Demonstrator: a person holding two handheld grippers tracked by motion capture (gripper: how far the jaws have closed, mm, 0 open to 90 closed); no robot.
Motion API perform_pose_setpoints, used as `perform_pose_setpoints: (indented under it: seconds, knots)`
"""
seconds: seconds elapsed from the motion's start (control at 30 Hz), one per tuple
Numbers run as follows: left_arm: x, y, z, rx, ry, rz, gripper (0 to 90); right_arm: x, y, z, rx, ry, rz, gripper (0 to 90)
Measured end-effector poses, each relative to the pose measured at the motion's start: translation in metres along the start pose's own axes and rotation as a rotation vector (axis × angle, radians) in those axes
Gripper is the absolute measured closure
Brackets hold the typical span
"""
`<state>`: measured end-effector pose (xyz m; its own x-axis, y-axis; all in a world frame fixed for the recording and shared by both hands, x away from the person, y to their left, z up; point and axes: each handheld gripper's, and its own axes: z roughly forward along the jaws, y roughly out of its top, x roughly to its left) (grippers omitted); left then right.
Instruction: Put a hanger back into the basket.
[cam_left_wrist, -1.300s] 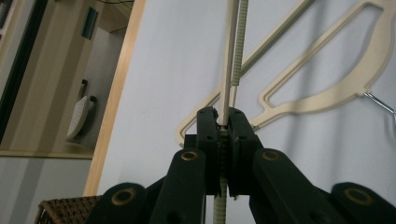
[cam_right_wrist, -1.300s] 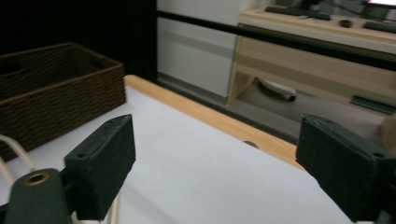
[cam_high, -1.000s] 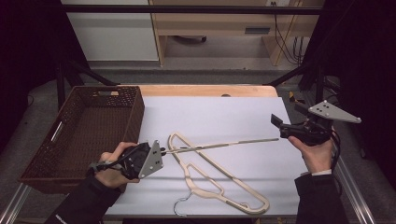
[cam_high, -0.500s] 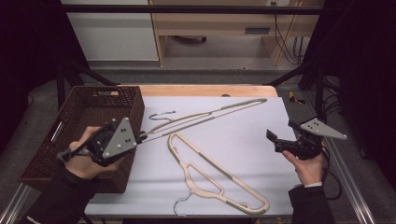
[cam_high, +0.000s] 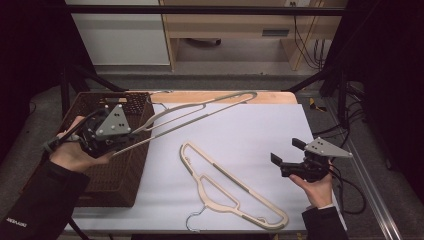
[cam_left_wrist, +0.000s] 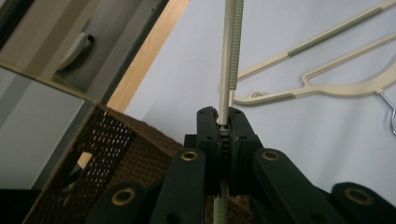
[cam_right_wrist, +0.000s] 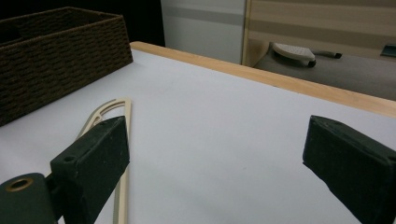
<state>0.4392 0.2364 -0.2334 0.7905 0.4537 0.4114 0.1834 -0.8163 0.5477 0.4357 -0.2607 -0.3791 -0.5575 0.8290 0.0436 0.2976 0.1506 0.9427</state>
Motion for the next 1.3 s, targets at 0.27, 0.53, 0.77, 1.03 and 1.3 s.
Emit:
perform_pose_setpoints:
  seconds: [0.27,0.53,0.77,1.03,1.3]
  knots:
    - [0.024,-0.018,-0.002,0.048,0.030,-0.094,85.7,0.006,-0.005,0.006,0.023,0.034,-0.009,7.8]
    - [0.047,-0.048,-0.012,0.092,0.063,-0.193,85.7,0.009,-0.006,0.007,0.031,0.055,-0.014,7.7]
    - [0.061,-0.086,-0.019,0.145,0.119,-0.279,85.7,0.010,-0.006,0.008,0.038,0.062,-0.016,7.5]
    - [0.069,-0.126,-0.021,0.204,0.149,-0.355,85.7,0.011,-0.007,0.008,0.042,0.069,-0.015,7.3]
    - [0.074,-0.152,-0.022,0.247,0.179,-0.447,85.7,0.011,-0.007,0.009,0.045,0.070,-0.019,7.3]
